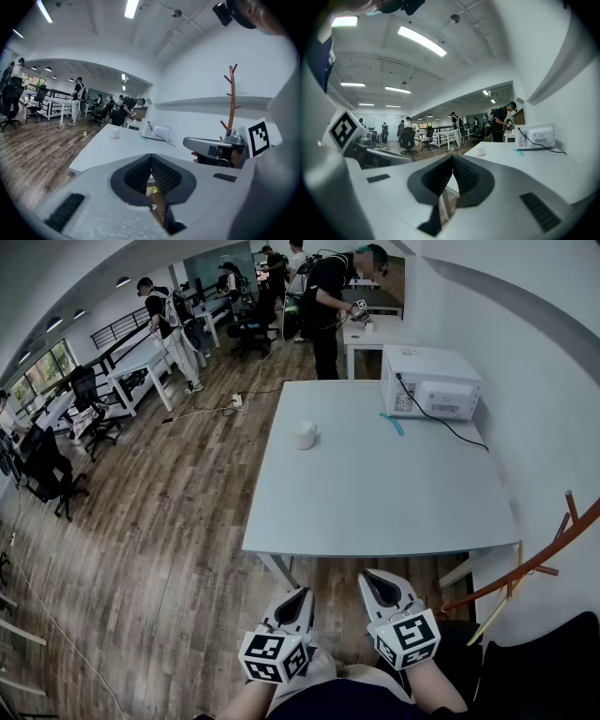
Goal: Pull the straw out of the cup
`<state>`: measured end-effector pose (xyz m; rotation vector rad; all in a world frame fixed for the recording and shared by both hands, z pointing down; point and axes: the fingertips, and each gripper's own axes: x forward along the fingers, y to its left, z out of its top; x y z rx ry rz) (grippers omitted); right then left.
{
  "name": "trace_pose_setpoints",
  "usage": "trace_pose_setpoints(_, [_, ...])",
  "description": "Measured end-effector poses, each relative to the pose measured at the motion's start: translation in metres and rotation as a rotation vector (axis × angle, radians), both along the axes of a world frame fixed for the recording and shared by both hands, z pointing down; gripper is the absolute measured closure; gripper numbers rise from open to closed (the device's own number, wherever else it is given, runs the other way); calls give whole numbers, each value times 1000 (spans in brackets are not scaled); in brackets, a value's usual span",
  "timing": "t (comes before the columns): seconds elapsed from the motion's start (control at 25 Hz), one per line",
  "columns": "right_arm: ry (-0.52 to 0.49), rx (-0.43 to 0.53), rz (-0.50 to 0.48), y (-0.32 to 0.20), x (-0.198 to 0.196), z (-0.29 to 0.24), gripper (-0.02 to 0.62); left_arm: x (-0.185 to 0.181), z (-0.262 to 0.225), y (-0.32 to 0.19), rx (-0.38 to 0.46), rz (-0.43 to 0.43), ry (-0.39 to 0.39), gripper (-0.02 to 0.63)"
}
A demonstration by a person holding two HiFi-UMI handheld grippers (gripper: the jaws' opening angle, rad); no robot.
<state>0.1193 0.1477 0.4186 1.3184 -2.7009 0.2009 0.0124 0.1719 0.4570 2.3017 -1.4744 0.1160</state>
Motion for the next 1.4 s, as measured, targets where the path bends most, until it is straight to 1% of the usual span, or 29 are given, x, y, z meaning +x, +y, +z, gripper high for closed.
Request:
trace_pose_setpoints(0.12, [4,7,-5,14,1,-1,566,3,-6,6,26,-16,-18,589])
trace_pose_setpoints(0.28, [15,18,-17,28,5,-1,566,9,-9,14,39,-29,-33,589])
trace_pose_setpoints(0.4, [16,31,-19,33,7,-3,566,15,-13,18,49,-31,-32,589])
trace_pose_setpoints(0.52, [13,39,-18,36,8,-3,566,19,-13,23,58,-28,-47,589])
trace_pose_setpoints(0.72, [21,48,-24,44,7,-5,566,21,-15,32,60,-28,-48,589])
trace_pose_setpoints(0.88, [1,42,-48,49,4,-5,565,21,-17,34,65,-29,-54,589])
trace_pose_setpoints(1.12, [-1,39,-59,50,-2,-3,565,22,-14,32,60,-27,-55,589])
trace_pose_setpoints(1.4, [-16,21,-49,44,-5,2,565,23,-7,24,51,-8,-45,589])
